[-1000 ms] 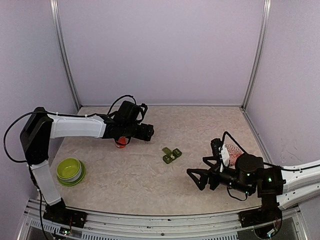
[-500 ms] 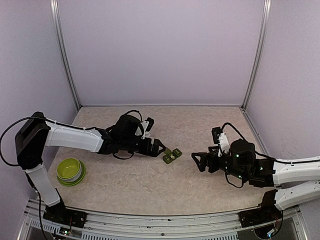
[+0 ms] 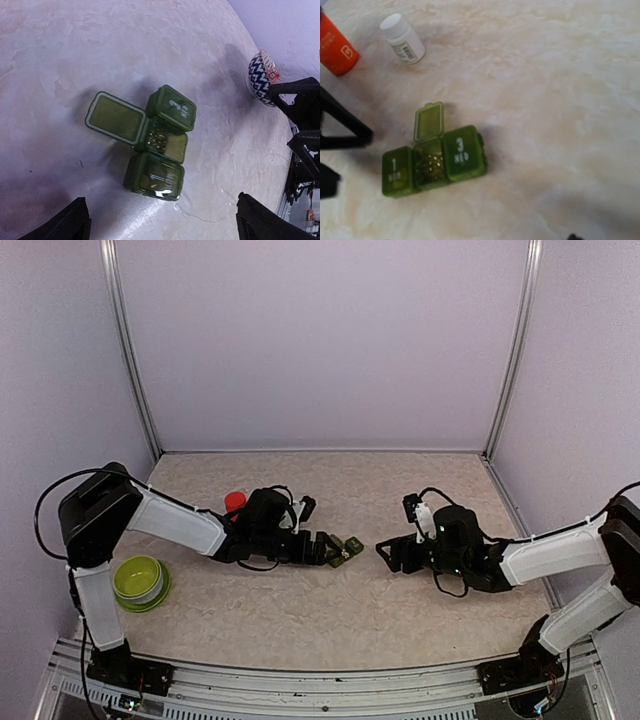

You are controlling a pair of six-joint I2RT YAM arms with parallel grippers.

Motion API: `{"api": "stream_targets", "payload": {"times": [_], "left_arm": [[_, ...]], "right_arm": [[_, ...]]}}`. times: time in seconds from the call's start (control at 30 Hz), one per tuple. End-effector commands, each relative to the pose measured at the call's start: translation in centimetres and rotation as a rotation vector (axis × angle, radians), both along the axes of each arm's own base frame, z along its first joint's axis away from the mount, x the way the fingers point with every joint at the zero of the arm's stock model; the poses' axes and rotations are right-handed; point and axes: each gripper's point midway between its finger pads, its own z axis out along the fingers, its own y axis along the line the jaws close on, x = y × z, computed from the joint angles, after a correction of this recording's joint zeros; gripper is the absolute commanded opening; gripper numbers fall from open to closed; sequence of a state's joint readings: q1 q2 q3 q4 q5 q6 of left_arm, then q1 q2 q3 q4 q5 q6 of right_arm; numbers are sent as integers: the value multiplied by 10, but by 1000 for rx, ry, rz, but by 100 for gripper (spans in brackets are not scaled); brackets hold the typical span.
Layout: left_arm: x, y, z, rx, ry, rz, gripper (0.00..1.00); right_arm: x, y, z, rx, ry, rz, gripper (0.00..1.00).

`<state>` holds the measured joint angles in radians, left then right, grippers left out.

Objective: Sort the pills into containers
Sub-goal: Hold the pill container at the center of the board.

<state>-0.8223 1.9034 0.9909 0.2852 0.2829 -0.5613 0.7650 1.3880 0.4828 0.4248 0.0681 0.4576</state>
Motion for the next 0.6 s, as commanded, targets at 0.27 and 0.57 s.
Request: {"api": "stream_targets", "payload": {"times": [0.27, 0.57], "left_arm": [[45, -11, -8, -99, 44, 51, 99], [46, -21, -3, -168, 47, 7, 99]], "right_arm": [[40, 57, -10, 116, 59, 201, 75], [51, 74, -28, 148, 124, 269, 57]]}}
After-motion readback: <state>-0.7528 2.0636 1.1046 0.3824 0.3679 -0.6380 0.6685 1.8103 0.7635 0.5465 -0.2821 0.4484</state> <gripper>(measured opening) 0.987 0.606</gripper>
